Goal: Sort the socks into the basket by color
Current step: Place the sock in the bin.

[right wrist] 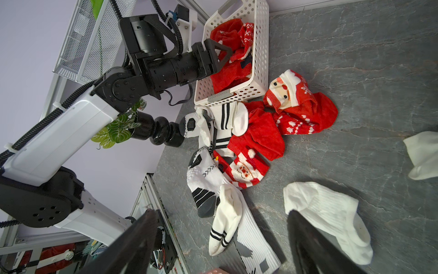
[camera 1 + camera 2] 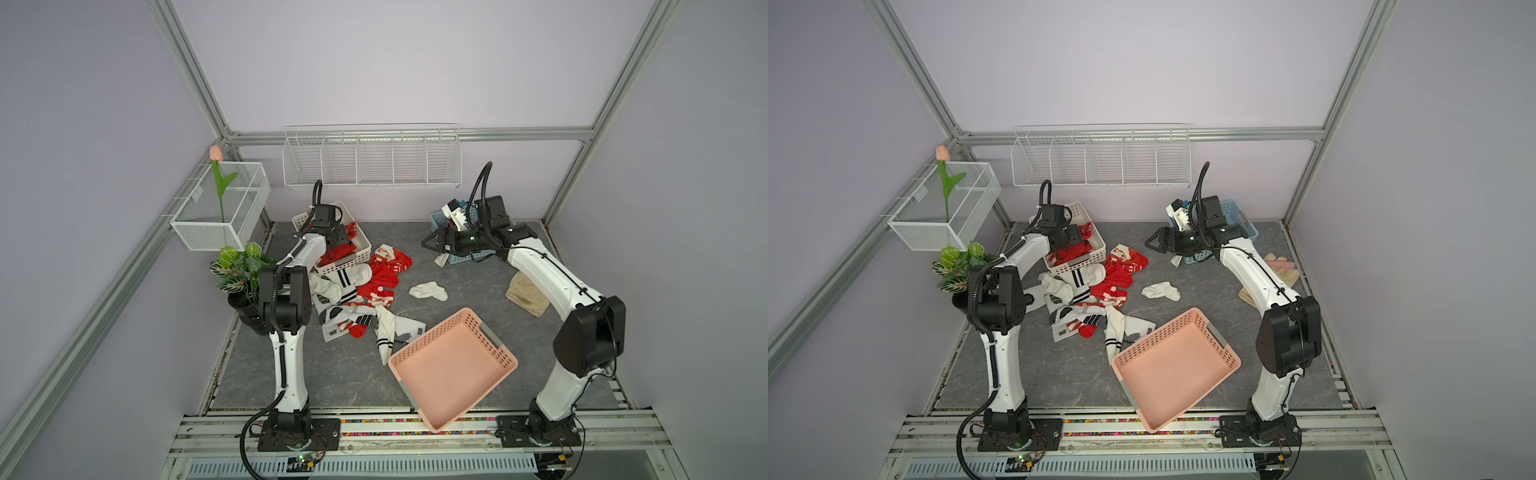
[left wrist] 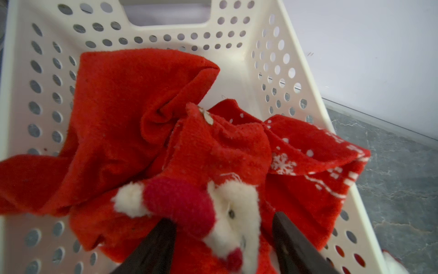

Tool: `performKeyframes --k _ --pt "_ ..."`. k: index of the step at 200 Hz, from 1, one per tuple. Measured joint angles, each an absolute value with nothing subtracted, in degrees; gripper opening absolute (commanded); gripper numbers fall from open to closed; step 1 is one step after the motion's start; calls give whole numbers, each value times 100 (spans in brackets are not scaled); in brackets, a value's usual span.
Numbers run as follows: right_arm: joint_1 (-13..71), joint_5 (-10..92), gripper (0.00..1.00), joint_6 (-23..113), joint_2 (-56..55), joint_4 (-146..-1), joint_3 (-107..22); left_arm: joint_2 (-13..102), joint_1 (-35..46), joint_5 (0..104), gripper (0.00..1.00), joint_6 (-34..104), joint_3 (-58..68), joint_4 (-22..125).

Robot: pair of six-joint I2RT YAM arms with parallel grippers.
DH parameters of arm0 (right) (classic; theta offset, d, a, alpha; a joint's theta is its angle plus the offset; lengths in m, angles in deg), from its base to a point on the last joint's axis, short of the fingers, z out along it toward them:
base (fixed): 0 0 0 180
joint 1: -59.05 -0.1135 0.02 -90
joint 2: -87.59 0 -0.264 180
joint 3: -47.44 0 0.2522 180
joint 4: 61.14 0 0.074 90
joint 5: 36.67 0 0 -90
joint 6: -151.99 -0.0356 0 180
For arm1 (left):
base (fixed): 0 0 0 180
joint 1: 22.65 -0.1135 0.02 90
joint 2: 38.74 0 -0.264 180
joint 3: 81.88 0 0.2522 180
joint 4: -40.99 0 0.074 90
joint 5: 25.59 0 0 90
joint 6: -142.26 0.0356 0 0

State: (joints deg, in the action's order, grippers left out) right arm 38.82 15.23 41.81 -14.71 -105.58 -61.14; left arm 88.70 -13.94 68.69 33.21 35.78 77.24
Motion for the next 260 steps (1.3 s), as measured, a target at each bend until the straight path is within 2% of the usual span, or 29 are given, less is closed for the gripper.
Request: performKeyframes --k 67,105,169,260 --pt "3869 1684 88 4283 -1478 -10715 -6114 7930 -1403 6595 72 3308 2741 7601" --pt "3753 2001 88 4504 -1716 -10956 -6154 7294 -1403 6366 73 3275 2417 7422" --pt "3266 3188 88 5066 -2583 -11659 -6243 6455 -1315 6082 73 3231 1715 7435" --pt "3028 5018 89 5477 -3591 -11974 -6392 5122 -539 5979 73 2999 579 7525"
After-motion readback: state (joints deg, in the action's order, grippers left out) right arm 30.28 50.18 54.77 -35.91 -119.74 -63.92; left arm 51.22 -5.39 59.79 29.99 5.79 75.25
